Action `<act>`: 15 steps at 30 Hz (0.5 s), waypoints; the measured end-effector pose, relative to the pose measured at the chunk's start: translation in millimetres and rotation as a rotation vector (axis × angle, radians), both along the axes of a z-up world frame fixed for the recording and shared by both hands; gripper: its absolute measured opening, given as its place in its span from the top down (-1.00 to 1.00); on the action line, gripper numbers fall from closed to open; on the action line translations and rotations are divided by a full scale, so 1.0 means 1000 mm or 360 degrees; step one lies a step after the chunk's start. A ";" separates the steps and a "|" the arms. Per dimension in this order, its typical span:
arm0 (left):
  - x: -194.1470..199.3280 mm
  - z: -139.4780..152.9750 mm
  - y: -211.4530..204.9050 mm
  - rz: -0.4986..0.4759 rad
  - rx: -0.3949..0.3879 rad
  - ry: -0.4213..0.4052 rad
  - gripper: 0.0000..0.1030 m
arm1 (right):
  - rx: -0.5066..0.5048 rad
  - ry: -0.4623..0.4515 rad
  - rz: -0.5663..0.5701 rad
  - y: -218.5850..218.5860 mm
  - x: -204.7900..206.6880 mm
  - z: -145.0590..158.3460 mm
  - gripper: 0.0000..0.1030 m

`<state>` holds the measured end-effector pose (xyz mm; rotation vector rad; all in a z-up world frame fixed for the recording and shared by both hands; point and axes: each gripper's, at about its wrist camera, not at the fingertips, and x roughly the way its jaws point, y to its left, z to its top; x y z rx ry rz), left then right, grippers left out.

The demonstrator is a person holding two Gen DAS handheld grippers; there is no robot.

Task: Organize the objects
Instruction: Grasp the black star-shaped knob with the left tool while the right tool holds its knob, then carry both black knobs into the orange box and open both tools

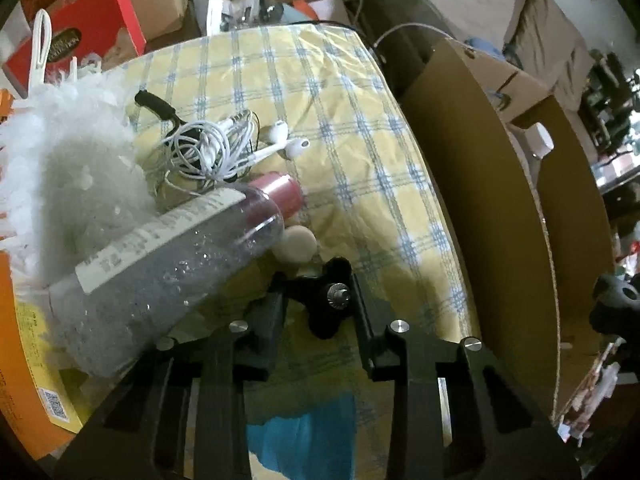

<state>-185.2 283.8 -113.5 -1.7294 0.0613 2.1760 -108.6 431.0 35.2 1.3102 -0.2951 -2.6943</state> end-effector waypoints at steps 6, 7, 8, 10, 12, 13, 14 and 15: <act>-0.003 0.004 -0.003 0.0002 0.0040 -0.0031 0.44 | 0.0004 -0.0007 0.0002 -0.005 -0.001 -0.001 0.30; -0.004 0.005 -0.004 0.0008 0.0063 -0.0036 0.44 | 0.0007 -0.0008 0.0001 -0.005 -0.001 -0.001 0.30; -0.001 0.008 -0.005 0.0014 0.0090 -0.0040 0.44 | 0.0006 -0.0011 0.0001 -0.006 0.000 -0.001 0.30; -0.001 0.013 -0.011 0.0016 0.0118 -0.0029 0.44 | 0.0004 -0.0017 0.0002 -0.007 0.001 -0.001 0.30; 0.000 0.025 -0.014 0.0002 0.0137 -0.0015 0.44 | 0.0012 -0.0017 0.0000 -0.007 0.003 0.000 0.30; -0.002 0.030 -0.011 -0.0003 0.0149 -0.0008 0.44 | 0.0016 -0.0015 0.0000 -0.008 0.003 0.002 0.30; -0.004 0.035 -0.006 -0.0007 0.0163 0.0002 0.44 | 0.0020 -0.0012 0.0000 -0.008 0.003 0.003 0.30; -0.002 0.040 -0.007 -0.0013 0.0176 0.0013 0.44 | 0.0025 -0.0006 -0.0002 -0.008 0.003 0.005 0.30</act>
